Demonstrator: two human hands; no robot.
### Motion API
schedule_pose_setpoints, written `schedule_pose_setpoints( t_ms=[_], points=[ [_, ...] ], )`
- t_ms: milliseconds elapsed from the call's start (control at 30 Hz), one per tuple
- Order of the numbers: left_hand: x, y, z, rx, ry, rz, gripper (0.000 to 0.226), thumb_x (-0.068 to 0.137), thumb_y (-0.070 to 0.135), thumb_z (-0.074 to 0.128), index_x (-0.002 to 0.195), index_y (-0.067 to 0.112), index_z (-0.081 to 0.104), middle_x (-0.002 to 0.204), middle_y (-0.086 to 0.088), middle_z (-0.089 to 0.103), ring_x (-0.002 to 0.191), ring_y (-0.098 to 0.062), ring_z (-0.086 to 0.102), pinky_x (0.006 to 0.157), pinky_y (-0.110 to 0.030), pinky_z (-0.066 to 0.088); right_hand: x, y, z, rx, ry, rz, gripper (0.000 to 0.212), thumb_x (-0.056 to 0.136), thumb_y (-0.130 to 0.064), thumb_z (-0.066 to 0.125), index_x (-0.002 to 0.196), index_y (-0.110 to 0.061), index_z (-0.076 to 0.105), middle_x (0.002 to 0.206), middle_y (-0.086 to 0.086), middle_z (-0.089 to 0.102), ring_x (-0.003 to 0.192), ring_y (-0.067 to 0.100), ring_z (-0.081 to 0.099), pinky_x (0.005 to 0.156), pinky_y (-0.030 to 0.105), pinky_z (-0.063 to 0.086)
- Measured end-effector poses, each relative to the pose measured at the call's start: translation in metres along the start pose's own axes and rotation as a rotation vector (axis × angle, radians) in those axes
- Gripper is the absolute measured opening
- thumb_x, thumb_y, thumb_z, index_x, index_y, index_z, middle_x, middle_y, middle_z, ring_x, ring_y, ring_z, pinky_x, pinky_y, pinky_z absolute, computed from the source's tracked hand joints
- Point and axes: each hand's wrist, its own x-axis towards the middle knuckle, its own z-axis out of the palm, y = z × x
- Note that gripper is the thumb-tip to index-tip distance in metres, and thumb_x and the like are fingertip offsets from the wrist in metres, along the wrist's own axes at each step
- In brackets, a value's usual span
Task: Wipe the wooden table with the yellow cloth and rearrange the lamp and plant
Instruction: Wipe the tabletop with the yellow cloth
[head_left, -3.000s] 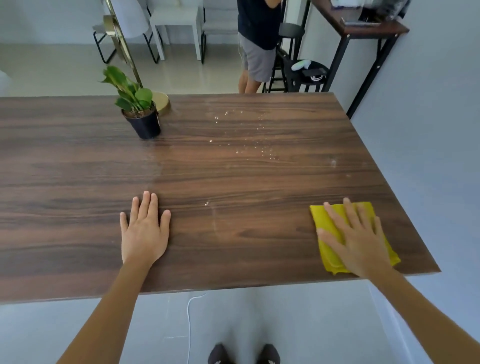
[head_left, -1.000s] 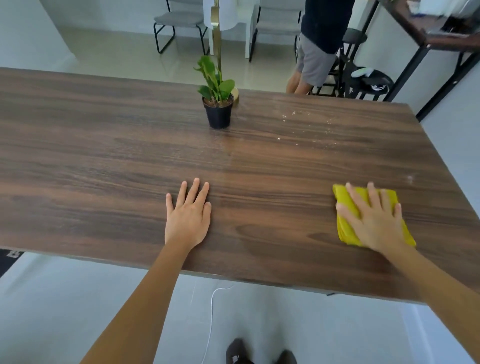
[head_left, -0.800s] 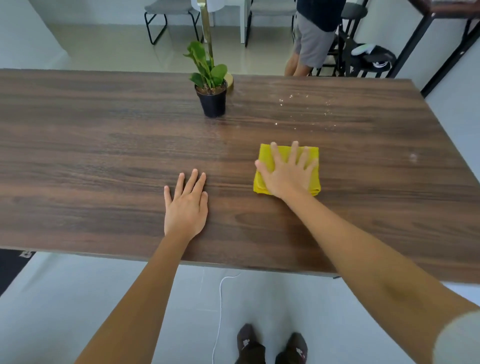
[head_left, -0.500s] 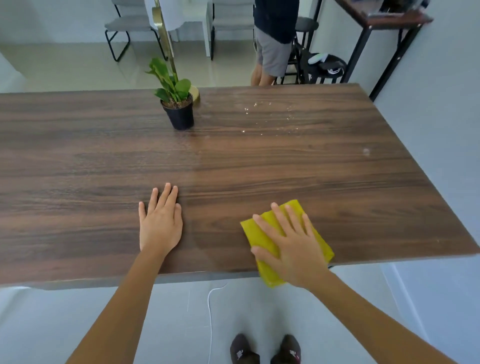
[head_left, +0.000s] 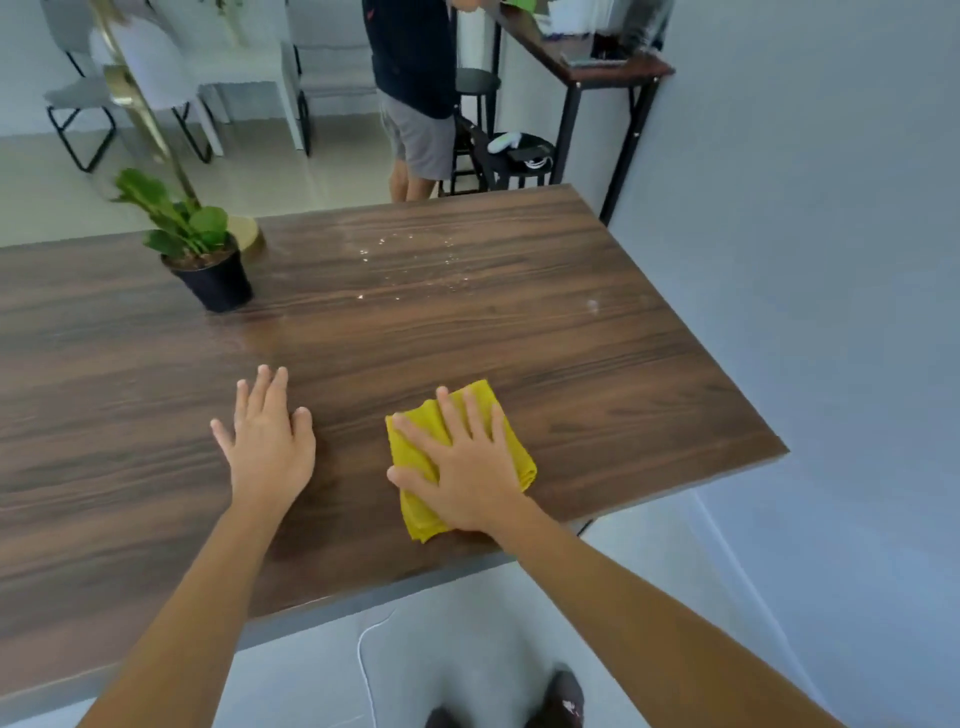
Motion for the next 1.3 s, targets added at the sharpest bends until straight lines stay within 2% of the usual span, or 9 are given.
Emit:
schedule_pose_setpoints(
  t_ms=[67,167,367,533,733,900,1067,1167,1300],
  points=[
    [0.010,0.039,0.021,-0.004,-0.060,0.087,0.052,0.098,0.028,0.039,0.147,0.016,0.027,0.159,-0.004,0.017,0.147,-0.025,0.007,0.112,-0.061,0.003,-0.035,0.036,0.000,-0.040,0.093,-0.035,0.064,0.086,-0.076,0.029,0.145,-0.052,0.030,0.162,0.007,0.022,0.148,0.036,0.019,0.116,0.061,0.014],
    [0.021,0.080,0.056,0.011,-0.168,0.065,0.059,0.097,0.043,0.032,0.149,0.018,0.020,0.160,-0.004,0.009,0.147,-0.025,0.000,0.112,-0.061,-0.001,-0.083,0.133,-0.021,-0.094,0.188,0.207,0.063,0.088,-0.076,0.024,0.145,-0.050,0.032,0.158,0.005,0.032,0.143,0.034,0.032,0.113,0.058,0.025],
    [0.018,0.096,0.087,0.255,-0.146,0.018,0.070,0.092,0.061,0.018,0.150,0.022,0.012,0.161,-0.004,0.005,0.147,-0.026,-0.002,0.113,-0.060,0.001,-0.050,0.272,-0.071,-0.128,0.061,0.580,0.078,0.077,-0.083,-0.001,0.149,-0.053,0.000,0.164,0.009,0.008,0.148,0.038,0.008,0.116,0.061,0.011],
    [0.017,0.099,0.087,0.295,-0.142,-0.013,0.070,0.091,0.062,0.018,0.150,0.025,0.010,0.161,0.000,0.003,0.147,-0.022,-0.004,0.115,-0.057,0.001,0.061,0.233,-0.068,-0.004,-0.010,0.422,0.077,0.082,-0.083,0.008,0.151,-0.049,0.000,0.164,0.013,-0.005,0.148,0.042,-0.008,0.116,0.063,-0.003],
    [0.017,0.098,0.088,0.318,-0.149,-0.038,0.072,0.089,0.064,0.014,0.150,0.028,0.006,0.161,0.003,0.000,0.147,-0.019,-0.006,0.116,-0.054,0.001,-0.047,0.216,-0.047,-0.050,0.055,-0.053,0.067,0.089,-0.077,0.026,0.149,-0.048,0.023,0.163,0.006,0.017,0.149,0.032,0.014,0.116,0.059,0.018],
    [0.018,0.099,0.091,0.340,-0.128,-0.025,0.072,0.088,0.063,0.011,0.150,0.026,0.006,0.161,0.002,0.000,0.147,-0.021,-0.006,0.116,-0.054,0.003,-0.028,0.300,-0.075,-0.156,0.056,0.213,0.071,0.086,-0.079,0.011,0.151,-0.049,0.012,0.162,0.008,0.021,0.146,0.036,0.023,0.115,0.058,0.021],
    [0.017,0.098,0.091,0.333,-0.121,-0.013,0.071,0.090,0.063,0.009,0.150,0.025,0.004,0.160,0.001,-0.001,0.147,-0.022,-0.007,0.116,-0.055,0.003,0.140,0.276,-0.086,0.066,0.050,0.552,0.077,0.084,-0.081,0.011,0.151,-0.044,0.005,0.164,0.015,-0.001,0.148,0.041,-0.003,0.116,0.061,-0.001],
    [0.019,0.098,0.091,0.336,-0.135,-0.016,0.072,0.089,0.064,0.006,0.150,0.025,0.003,0.160,0.001,-0.003,0.147,-0.021,-0.008,0.115,-0.056,0.001,0.202,0.197,-0.069,0.059,-0.021,0.438,0.077,0.088,-0.077,0.013,0.154,-0.038,0.005,0.163,0.017,-0.006,0.148,0.042,-0.009,0.116,0.060,-0.005],
    [0.027,0.095,0.083,0.203,-0.194,-0.046,0.063,0.095,0.052,0.023,0.150,0.028,0.002,0.158,0.005,-0.015,0.145,-0.015,-0.017,0.113,-0.058,-0.007,0.148,0.129,-0.041,0.007,-0.028,0.060,0.073,0.088,-0.075,0.021,0.153,-0.043,0.010,0.165,0.009,0.000,0.150,0.033,-0.004,0.118,0.052,-0.006]
  ],
)
